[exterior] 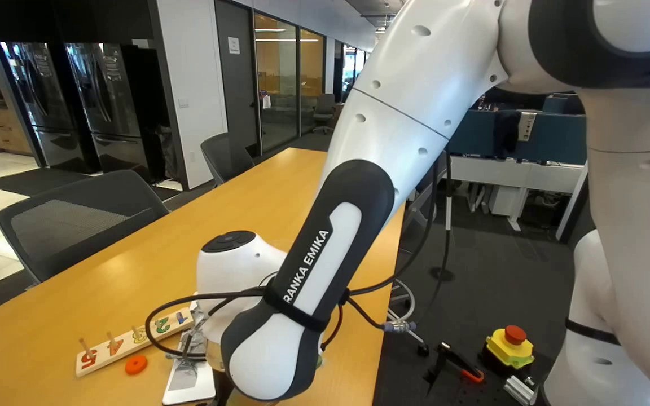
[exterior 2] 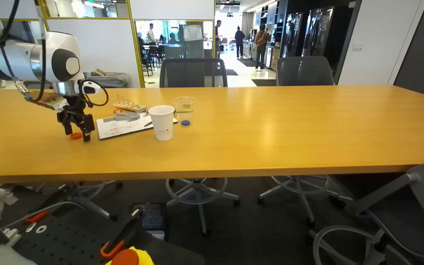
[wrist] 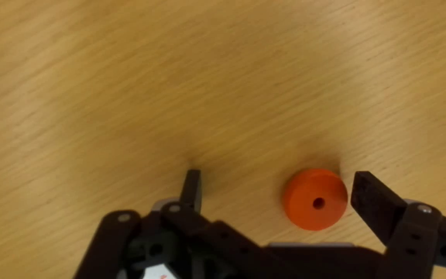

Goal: Put the orange blocks inside the white cup and place the blue ring inside the clear cup

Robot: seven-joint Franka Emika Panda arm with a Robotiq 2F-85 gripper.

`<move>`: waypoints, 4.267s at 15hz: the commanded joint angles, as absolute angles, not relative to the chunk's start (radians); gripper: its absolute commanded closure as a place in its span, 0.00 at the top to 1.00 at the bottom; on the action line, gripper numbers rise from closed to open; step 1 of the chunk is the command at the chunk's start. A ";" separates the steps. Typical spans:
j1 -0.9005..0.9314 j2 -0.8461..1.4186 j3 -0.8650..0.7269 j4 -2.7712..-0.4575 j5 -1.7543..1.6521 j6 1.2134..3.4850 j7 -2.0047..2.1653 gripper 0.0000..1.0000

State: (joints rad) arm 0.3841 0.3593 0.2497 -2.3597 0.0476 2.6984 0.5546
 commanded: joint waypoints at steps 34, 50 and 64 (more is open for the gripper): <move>0.487 0.418 0.190 -2.255 -0.007 2.687 0.552 1.00; 0.500 0.339 0.092 -2.281 -0.098 2.616 0.646 0.11; 0.265 0.157 0.025 -2.208 -0.136 2.494 0.701 0.11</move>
State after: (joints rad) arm 0.3029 0.1904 0.0372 -2.2183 -0.0987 2.5165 0.6587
